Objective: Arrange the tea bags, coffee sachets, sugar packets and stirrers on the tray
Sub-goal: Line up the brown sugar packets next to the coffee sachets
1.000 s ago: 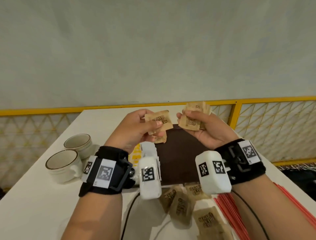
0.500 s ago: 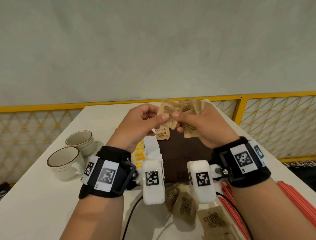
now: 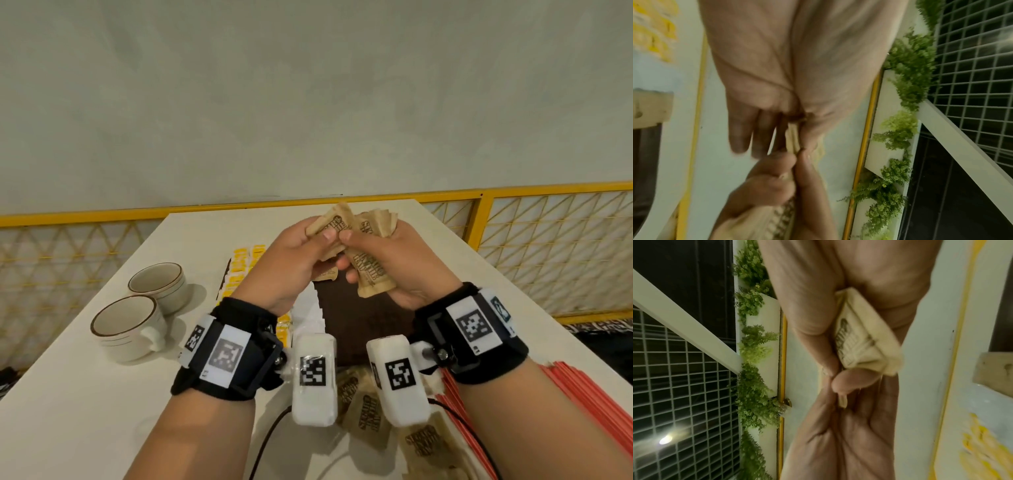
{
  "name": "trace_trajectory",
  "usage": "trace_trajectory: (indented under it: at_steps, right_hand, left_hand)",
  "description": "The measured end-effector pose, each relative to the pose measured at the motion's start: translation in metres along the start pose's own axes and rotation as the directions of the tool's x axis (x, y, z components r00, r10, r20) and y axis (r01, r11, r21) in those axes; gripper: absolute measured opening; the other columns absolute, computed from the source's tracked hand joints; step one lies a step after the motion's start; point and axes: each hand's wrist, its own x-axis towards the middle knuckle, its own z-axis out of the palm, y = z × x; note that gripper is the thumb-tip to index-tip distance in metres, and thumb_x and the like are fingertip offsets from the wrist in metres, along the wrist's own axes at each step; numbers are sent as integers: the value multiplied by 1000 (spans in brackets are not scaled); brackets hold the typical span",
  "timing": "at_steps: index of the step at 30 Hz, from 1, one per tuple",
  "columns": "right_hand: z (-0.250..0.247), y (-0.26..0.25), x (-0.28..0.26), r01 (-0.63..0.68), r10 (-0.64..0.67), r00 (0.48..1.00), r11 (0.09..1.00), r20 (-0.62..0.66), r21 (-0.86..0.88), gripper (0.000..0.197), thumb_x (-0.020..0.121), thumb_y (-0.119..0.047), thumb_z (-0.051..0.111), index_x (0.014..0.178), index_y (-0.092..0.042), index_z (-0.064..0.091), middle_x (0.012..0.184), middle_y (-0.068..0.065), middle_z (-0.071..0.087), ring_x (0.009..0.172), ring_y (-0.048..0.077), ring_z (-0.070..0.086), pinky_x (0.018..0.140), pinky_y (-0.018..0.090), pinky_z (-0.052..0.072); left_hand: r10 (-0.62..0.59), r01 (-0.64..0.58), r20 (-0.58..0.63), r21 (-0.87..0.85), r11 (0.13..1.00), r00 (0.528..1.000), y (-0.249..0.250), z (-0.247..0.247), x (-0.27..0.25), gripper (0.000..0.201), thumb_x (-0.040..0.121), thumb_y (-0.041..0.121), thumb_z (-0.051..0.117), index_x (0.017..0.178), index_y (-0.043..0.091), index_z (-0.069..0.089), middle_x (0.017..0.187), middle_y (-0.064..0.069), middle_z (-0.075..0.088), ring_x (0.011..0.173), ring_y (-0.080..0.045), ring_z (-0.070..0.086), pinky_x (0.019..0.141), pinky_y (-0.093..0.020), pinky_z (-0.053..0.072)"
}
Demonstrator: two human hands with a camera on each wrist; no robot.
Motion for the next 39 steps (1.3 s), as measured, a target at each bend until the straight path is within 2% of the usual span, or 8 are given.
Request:
trace_trajectory:
  at_steps: [3,6,10,17,22,27,30,39]
  right_hand:
    - [-6,-6,1,-106,112,994,970,-15,219,14,93,5,41,103,-2,48,70,16,58,46,16,61,41,24,50]
    - [-14,-9,2,-113,106,994,905,40,411,22,90,13,43,102,-4,49,83,18,57,71,23,69,62,33,60]
    - [-19,-5,7,-39,23,999,911,43,410,14,83,9,57,90,-3,59,81,12,63,83,21,68,79,39,59]
    - [-18,6,13,20,-4,998,965,-65,260,26,68,-11,72,91,-10,60,79,4,62,69,11,60,53,18,49]
    - [-12,18,19,69,-36,984,980,-173,188,4,89,-7,61,88,-11,60,76,3,62,66,11,57,50,17,44]
    - [-28,10,17,1,10,993,995,-114,105,2,91,-14,59,92,-12,58,75,1,59,64,10,56,55,19,46]
    - [-29,9,14,-23,23,1000,997,5,-76,10,87,-7,64,95,-8,59,78,3,62,65,10,56,55,18,46]
    - [-15,11,10,0,-10,998,985,56,171,16,88,0,58,103,-2,63,89,11,67,75,14,65,59,18,52]
  left_hand:
    - [-49,3,-167,-265,964,985,2,-1,5,22,100,7,39,104,5,61,101,-14,66,97,-24,64,93,-39,52]
    - [-90,-11,-210,-436,900,974,5,-7,6,16,97,5,46,102,0,61,95,-14,70,90,-23,69,77,-33,59]
    - [-59,2,-263,-212,977,963,2,-9,5,15,95,7,52,94,5,67,80,-5,73,74,-14,70,63,-25,58]
    - [-195,198,-81,30,980,977,-6,3,2,18,97,12,52,97,2,67,90,-18,70,73,-22,71,54,-26,57]
    - [-270,270,-6,48,962,963,-16,12,1,15,96,8,52,98,2,65,97,-22,68,78,-25,70,59,-29,59]
    - [-209,212,-68,34,977,975,-11,0,1,15,95,4,53,91,7,67,84,-12,69,70,-19,71,62,-30,60]
    - [-129,138,-103,81,987,986,-7,-4,2,18,95,10,53,93,16,70,89,-8,72,83,-20,69,75,-34,59]
    - [-134,141,47,-419,897,990,2,17,0,33,99,17,41,123,0,56,110,-16,66,93,-22,62,83,-32,49]
